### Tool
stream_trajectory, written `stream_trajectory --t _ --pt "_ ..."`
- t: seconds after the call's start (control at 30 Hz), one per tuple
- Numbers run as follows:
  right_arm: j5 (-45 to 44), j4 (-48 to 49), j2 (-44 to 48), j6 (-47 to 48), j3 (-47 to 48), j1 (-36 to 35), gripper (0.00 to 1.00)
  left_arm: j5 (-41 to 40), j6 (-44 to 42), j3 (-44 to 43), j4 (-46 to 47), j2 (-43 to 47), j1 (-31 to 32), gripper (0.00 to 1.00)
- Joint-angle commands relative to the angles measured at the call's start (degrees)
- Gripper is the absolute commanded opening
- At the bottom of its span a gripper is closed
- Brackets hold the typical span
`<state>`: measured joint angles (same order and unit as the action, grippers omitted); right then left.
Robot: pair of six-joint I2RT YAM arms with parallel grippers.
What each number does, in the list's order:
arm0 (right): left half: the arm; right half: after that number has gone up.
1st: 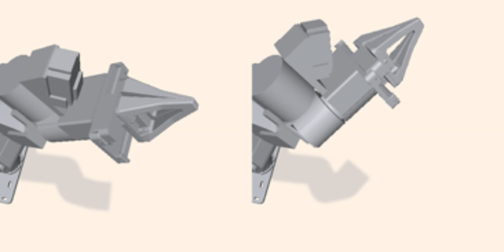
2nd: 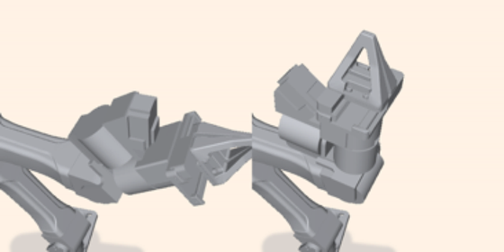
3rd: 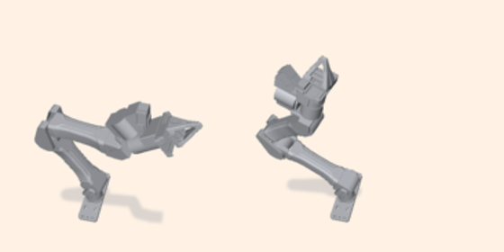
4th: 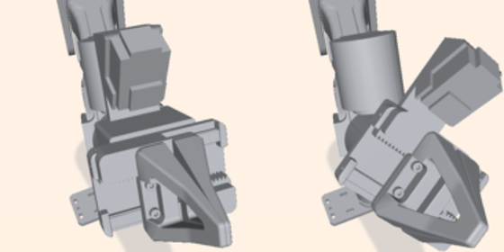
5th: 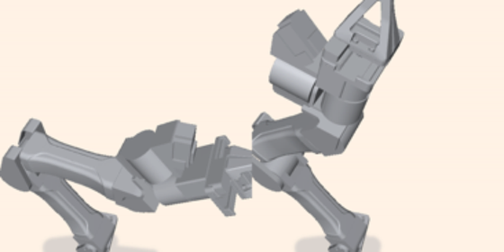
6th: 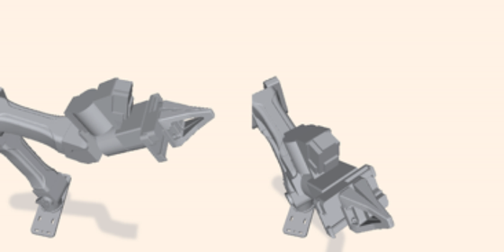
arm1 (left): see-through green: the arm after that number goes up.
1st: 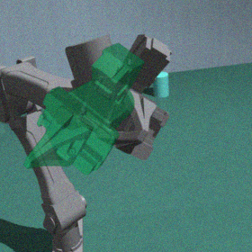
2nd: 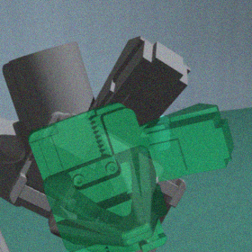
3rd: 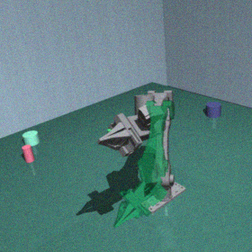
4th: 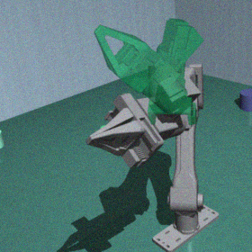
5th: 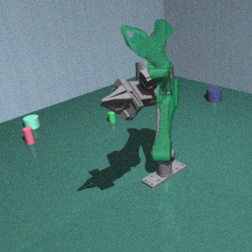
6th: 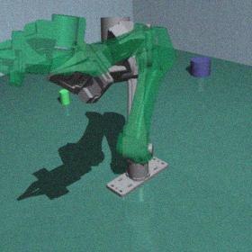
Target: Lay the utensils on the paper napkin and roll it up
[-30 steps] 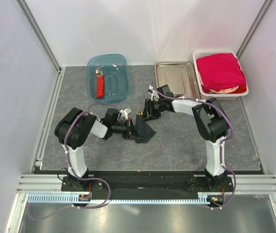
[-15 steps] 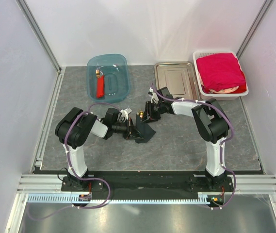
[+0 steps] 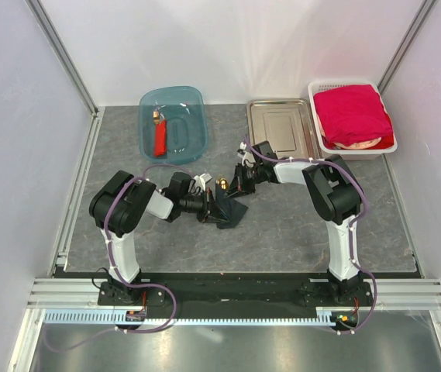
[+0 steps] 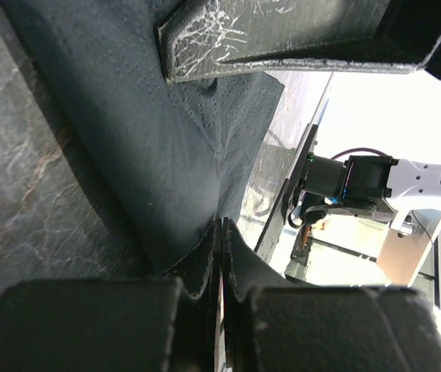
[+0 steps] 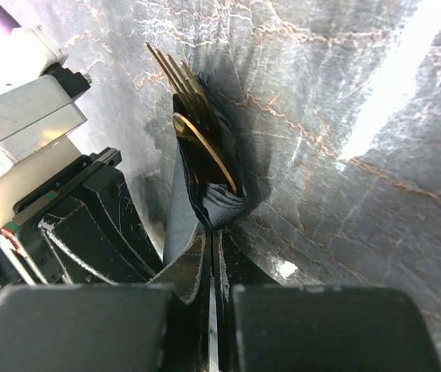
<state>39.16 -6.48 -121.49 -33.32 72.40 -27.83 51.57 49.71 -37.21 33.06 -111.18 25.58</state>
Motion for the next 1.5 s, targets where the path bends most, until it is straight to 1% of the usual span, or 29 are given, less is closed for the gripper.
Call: stream_trajectory --t 0.0,0.07,0.17,0.2,0.23,0.3,0.33,0.4,0.43,0.47,0.6,0.63,0.7,0.77,0.8,0.83,0.93,1.0,1.1,1.17,1.2,1.23,1.33,1.43,1.47 --pt "-3.92 -5.58 -5.42 2.56 -4.90 0.06 0.00 -6.84 -2.16 0.21 -3.44 -0.28 0.17 0.09" --pt "-4.61 -4.42 -3.85 3.61 -4.99 0.41 0.00 -6.13 -3.21 0.30 -3.44 2.26 0.08 0.22" --pt "-4.79 -2.40 -2.35 4.84 -4.55 1.20 0.00 -5.52 -7.25 -1.02 -8.69 9.29 -0.44 0.43" --pt "-4.70 -1.18 -2.09 4.93 -4.55 1.46 0.00 -5.17 -8.65 -2.76 -10.80 13.23 -0.79 0.46" --pt "-4.53 -0.56 -1.65 5.11 -4.55 1.82 0.00 -4.99 -12.06 -3.91 -16.74 15.09 -1.15 0.52" --pt "-3.92 1.20 -1.29 5.81 -4.46 1.99 0.00 -4.90 -15.25 -6.72 -21.79 18.78 -2.81 0.59" --pt "-3.39 1.73 -0.86 6.25 -4.37 2.08 0.00 -4.81 -17.78 -7.17 -25.72 22.02 -3.60 0.64" --pt "-2.60 3.83 -0.33 6.34 -4.37 2.08 0.00 -4.38 -19.39 -7.44 -27.78 25.12 -6.50 0.80" --pt "-2.07 4.54 0.20 6.43 -4.37 2.17 0.00 -3.68 -20.78 -7.35 -28.92 27.48 -7.64 0.95" --pt "-1.28 5.33 0.46 5.99 -4.46 2.17 0.00 -3.58 -21.67 -7.52 -29.80 28.37 -9.74 0.99" --pt "1.09 11.03 1.87 4.41 -5.51 2.35 0.00 -4.02 -25.71 -6.39 -30.33 32.24 -14.50 1.00" --pt "1.53 11.83 2.48 4.23 -5.69 2.26 0.00 -5.59 -26.50 -6.12 -30.33 32.95 -15.38 1.00" --pt "2.85 13.86 3.27 3.53 -6.57 2.26 0.00 -6.13 -27.30 -5.33 -29.20 34.62 -17.75 1.00" --pt "3.55 15.78 3.80 3.09 -7.44 2.26 0.00 -4.38 -31.15 -5.94 -30.24 34.36 -19.42 1.00" --pt "4.43 16.41 4.15 2.65 -7.71 2.35 0.00 -4.03 -35.00 -7.42 -31.29 34.27 -19.69 1.00" --pt "4.87 17.20 4.33 2.13 -8.41 2.35 0.00 -4.89 -36.17 -8.22 -32.00 34.27 -20.39 1.00" --pt "5.93 20.54 5.39 0.54 -9.47 2.43 0.00 -6.83 -35.83 -8.76 -30.26 35.15 -22.41 1.00" --pt "6.28 21.68 5.91 0.10 -9.47 2.35 0.00 -6.66 -34.86 -8.14 -28.15 35.85 -23.29 1.00" --pt "6.90 23.44 6.62 -0.78 -9.56 2.35 0.00 -6.31 -37.75 -8.23 -27.79 36.03 -24.35 1.00" --pt "7.51 26.06 7.06 -2.01 -10.17 2.35 0.00 -3.95 -41.25 -10.06 -30.14 35.50 -25.40 1.00" --pt "7.77 26.78 7.32 -2.36 -10.26 2.35 0.00 -2.72 -45.37 -11.29 -32.07 35.15 -25.49 1.00" --pt "8.04 27.39 7.32 -2.80 -10.44 2.35 0.00 -2.10 -46.45 -12.35 -35.31 34.02 -25.50 1.00" --pt "8.04 28.54 7.50 -3.24 -10.53 2.35 0.00 -1.65 -46.11 -13.41 -34.56 33.83 -27.95 1.00" --pt "8.48 31.34 7.76 -4.82 -11.49 2.35 0.00 2.11 -45.59 -12.36 -33.24 34.62 -28.31 1.00" --pt "8.92 32.40 7.76 -5.61 -11.58 2.35 0.00 2.74 -44.80 -11.05 -30.71 35.06 -28.31 1.00"
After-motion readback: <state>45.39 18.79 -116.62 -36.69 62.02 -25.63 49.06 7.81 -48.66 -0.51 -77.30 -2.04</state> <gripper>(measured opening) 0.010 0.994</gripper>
